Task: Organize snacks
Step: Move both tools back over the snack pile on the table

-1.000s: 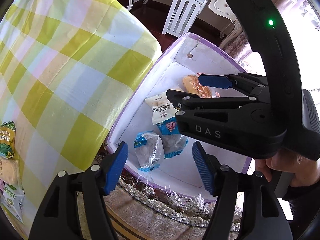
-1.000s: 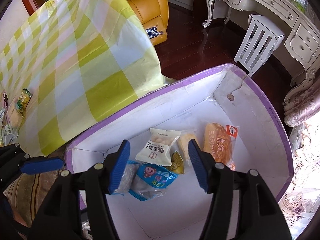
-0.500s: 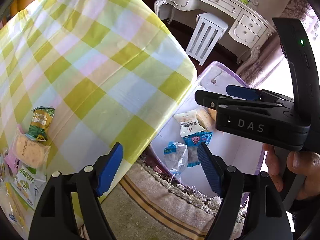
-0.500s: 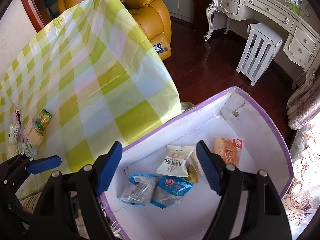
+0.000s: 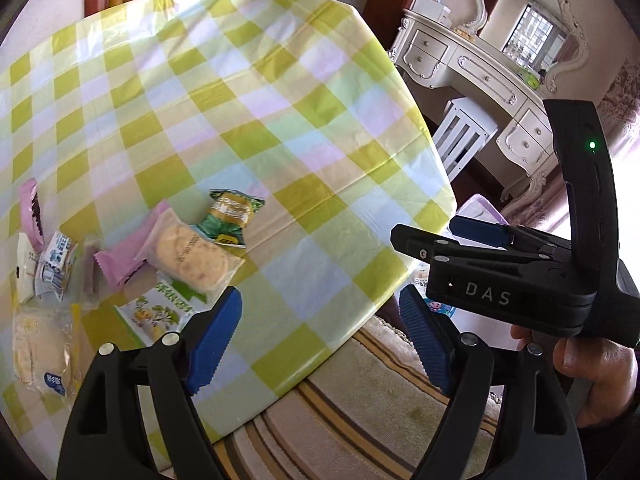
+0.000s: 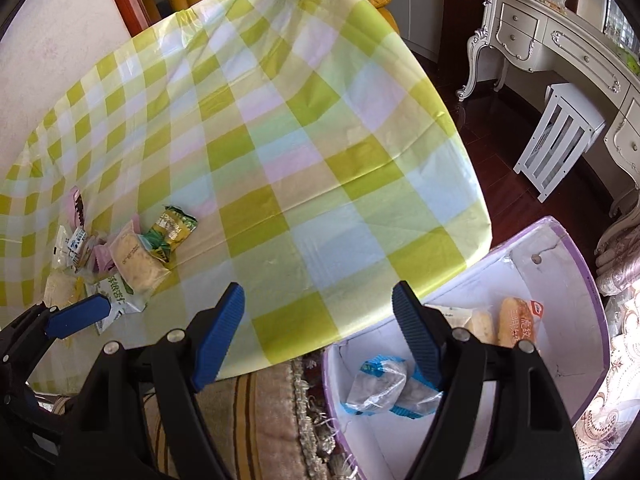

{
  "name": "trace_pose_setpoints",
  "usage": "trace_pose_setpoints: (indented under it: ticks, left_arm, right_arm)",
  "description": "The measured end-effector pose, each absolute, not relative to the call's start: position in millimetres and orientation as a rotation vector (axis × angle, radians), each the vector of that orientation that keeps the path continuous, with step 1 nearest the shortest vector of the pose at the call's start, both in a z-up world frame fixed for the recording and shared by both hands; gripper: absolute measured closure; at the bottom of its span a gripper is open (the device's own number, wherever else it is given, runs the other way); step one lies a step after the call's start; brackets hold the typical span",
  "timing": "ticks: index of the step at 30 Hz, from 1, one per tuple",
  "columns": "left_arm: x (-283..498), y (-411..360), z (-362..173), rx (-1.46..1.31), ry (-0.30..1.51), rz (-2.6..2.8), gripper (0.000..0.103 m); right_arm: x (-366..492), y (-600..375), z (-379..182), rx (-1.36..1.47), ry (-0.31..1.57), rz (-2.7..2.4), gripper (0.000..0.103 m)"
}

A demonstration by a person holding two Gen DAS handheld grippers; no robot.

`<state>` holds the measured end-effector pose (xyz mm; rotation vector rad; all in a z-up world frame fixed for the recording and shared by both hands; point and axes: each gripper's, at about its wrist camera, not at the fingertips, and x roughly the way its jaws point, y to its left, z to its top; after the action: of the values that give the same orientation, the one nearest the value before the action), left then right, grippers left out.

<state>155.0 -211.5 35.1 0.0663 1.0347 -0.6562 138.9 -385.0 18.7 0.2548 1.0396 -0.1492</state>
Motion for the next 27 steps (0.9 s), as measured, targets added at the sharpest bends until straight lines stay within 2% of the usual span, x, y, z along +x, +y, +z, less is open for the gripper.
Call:
trace_pose_setpoints:
  ticks: [10, 20, 27]
  left_arm:
    - [156.8, -141.4, 46.0, -0.062, 0.977, -0.539, 0.022]
    - [153.0, -79.2, 33.4, -0.188, 0.956, -0.358, 0.020]
    - [142.9, -19.0, 25.8, -0.376, 0.934, -0.228, 0.020]
  right_arm:
    - [157.6, -319.8, 29.1, 0.168, 1.035, -0.060, 0.027]
    - [159.8, -287.1, 18.0, 0.211, 1.020, -0.023, 0.027]
    - [155.7, -262.8, 13.8, 0.175, 0.997, -0.005, 0.027]
